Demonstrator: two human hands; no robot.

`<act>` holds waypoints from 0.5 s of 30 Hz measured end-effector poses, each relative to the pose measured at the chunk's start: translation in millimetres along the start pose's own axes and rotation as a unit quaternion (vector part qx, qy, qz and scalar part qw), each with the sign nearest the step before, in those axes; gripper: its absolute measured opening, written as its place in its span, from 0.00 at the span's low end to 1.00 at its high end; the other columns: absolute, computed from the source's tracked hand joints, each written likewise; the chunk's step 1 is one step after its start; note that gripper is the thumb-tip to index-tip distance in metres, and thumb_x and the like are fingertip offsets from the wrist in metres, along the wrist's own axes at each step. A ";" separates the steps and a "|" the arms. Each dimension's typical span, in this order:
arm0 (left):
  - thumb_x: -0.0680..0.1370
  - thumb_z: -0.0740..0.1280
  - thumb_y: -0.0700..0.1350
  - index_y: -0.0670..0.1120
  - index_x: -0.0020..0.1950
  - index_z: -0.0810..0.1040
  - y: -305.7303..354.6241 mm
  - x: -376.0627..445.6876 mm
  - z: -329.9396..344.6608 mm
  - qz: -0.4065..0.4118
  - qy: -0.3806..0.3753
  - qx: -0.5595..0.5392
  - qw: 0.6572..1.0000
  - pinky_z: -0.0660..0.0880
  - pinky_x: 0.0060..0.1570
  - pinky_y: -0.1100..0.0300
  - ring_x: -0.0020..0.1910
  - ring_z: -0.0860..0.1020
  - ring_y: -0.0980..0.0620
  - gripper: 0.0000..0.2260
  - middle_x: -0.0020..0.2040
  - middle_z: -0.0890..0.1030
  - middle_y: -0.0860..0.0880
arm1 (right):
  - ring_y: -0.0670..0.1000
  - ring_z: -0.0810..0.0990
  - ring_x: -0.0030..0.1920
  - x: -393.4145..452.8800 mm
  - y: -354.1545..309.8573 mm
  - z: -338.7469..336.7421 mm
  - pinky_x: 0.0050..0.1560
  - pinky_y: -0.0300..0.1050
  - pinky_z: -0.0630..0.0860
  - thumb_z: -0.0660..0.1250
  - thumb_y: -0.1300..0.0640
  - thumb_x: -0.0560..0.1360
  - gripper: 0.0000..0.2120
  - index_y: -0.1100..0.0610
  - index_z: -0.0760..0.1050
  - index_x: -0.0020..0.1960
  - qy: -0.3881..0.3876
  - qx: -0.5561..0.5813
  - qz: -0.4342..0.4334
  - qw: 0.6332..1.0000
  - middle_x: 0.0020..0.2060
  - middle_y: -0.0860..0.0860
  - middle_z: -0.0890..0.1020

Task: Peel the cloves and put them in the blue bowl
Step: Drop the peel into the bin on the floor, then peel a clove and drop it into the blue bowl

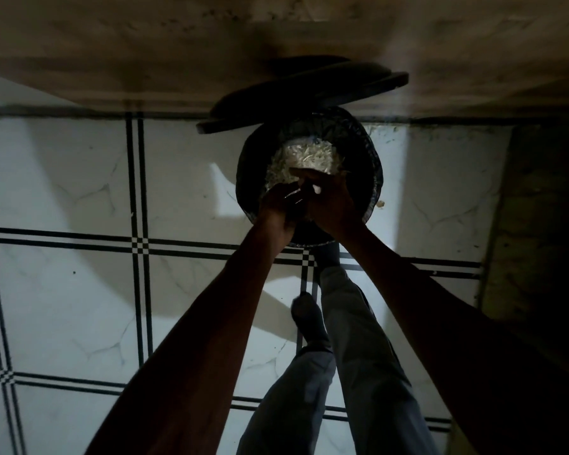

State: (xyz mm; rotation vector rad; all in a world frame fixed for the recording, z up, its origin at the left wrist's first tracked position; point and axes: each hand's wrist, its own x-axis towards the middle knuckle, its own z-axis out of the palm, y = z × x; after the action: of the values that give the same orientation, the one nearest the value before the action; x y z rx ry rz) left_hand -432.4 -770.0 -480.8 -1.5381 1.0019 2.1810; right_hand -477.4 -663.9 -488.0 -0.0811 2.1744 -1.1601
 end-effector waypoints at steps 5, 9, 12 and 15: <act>0.88 0.50 0.47 0.42 0.81 0.63 8.3 -7.6 4.9 0.045 0.011 -0.016 0.999 0.74 0.61 0.55 0.60 0.78 0.48 0.21 0.70 0.75 0.42 | 0.66 0.74 0.71 -15.7 -1.3 -18.0 0.73 0.52 0.68 0.56 0.64 0.85 0.18 0.70 0.72 0.72 -0.106 -0.252 -0.018 0.962 0.69 0.68 0.76; 0.88 0.51 0.45 0.41 0.81 0.60 17.0 -36.0 -4.9 0.067 0.008 -0.028 0.997 0.73 0.63 0.51 0.60 0.77 0.43 0.22 0.63 0.78 0.42 | 0.57 0.76 0.69 -37.7 -10.9 -43.7 0.74 0.51 0.70 0.58 0.59 0.87 0.19 0.61 0.71 0.76 -0.014 0.012 0.115 0.993 0.69 0.58 0.77; 0.88 0.48 0.42 0.42 0.81 0.59 17.7 -61.6 1.3 0.071 -0.035 0.004 0.997 0.74 0.59 0.55 0.61 0.76 0.42 0.20 0.65 0.74 0.42 | 0.59 0.78 0.67 -57.1 -18.8 -51.1 0.73 0.57 0.71 0.62 0.65 0.85 0.18 0.63 0.73 0.74 0.006 0.181 0.125 0.975 0.70 0.63 0.77; 0.86 0.59 0.49 0.43 0.75 0.69 17.5 -88.6 15.1 0.061 -0.198 0.064 0.976 0.73 0.67 0.59 0.65 0.81 0.50 0.18 0.67 0.79 0.45 | 0.60 0.79 0.68 -87.6 -38.8 -68.2 0.71 0.55 0.75 0.59 0.64 0.86 0.17 0.66 0.72 0.73 0.021 0.351 0.164 0.921 0.68 0.63 0.79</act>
State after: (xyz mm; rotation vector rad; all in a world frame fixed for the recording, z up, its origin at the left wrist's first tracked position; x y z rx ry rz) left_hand -419.1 -758.8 -390.9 -0.9524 1.0958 2.3273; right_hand -458.1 -608.0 -386.3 0.5994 1.5959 -1.6592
